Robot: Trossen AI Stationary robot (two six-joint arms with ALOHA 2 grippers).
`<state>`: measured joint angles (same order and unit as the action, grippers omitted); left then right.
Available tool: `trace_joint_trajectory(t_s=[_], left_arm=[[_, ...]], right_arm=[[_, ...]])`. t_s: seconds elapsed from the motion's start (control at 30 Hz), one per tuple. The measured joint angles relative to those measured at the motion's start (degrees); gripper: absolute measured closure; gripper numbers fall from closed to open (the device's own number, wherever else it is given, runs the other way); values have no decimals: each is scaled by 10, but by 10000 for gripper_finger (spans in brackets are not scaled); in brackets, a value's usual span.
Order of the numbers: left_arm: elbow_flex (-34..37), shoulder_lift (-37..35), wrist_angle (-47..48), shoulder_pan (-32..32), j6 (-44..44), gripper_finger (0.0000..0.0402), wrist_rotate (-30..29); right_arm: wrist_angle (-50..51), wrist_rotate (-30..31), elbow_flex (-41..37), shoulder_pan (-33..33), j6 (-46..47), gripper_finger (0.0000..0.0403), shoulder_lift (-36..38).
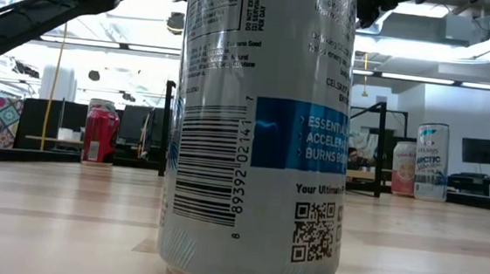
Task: Place canned beverage on shelf
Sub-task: Put the bottom left red black soda can on the shelf
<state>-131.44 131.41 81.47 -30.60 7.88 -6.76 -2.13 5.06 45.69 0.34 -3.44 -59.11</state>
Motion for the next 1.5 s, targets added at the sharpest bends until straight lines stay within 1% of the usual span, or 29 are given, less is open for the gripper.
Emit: trace_joint_trajectory(t_s=[0.23, 0.33, 0.5, 0.6, 0.7, 0.87, 1.07, 1.33, 1.5], left_arm=[[0, 0, 3, 3, 3, 9, -6], [0, 0, 3, 3, -11, 9, -20], [0, 0, -8, 2, -11, 9, -21], [0, 0, -15, 3, -33, 9, -21], [0, 0, -15, 3, -37, 9, -21], [0, -1, -16, 4, -32, 9, -43], [0, -1, -15, 4, -15, 9, -104], [0, -1, -8, 7, -9, 9, -103], [0, -1, -29, 16, 21, 9, -105]], right_arm=[[0, 0, 0, 0, 0, 198, 0], [0, -1, 0, 0, 0, 198, 0], [0, -2, 0, 0, 0, 198, 0], [0, -2, 0, 0, 3, 198, 0], [0, -2, 0, 0, 4, 198, 0], [0, -2, 0, 0, 4, 198, 0], [0, -2, 0, 0, 4, 198, 0], [1, -2, 0, 0, 4, 198, 0], [1, -2, 0, 0, 4, 198, 0]])
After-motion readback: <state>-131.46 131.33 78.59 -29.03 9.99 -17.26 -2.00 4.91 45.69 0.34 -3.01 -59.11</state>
